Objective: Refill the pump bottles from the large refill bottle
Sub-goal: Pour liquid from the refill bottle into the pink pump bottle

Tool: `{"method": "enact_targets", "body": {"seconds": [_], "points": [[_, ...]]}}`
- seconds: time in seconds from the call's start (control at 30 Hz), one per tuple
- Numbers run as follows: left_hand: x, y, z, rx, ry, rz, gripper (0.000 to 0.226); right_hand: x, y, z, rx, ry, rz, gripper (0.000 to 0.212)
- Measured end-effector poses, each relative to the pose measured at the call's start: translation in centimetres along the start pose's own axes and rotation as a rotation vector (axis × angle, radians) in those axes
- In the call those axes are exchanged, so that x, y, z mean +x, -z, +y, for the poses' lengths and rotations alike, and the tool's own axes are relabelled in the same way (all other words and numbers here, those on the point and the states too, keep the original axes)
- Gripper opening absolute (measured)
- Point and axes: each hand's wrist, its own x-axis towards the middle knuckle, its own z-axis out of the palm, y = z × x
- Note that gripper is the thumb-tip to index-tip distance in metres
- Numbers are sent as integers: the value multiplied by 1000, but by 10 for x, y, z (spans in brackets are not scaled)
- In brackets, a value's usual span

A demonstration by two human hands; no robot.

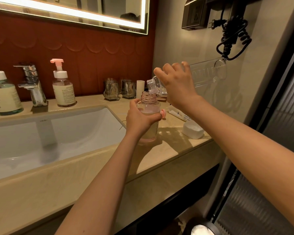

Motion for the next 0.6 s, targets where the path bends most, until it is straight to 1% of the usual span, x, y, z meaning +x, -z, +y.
{"method": "enact_targets", "body": {"seconds": [0.3,0.43,0.6], "points": [[-1,0,1,-12,-2,3,94,0,-1,0,5,14,39,55],[-1,0,0,-6,-1,1,94,0,0,1,-3,13,17,57],[-1,0,1,0,1,2,94,-1,0,-1,-14,18,35,58]]}}
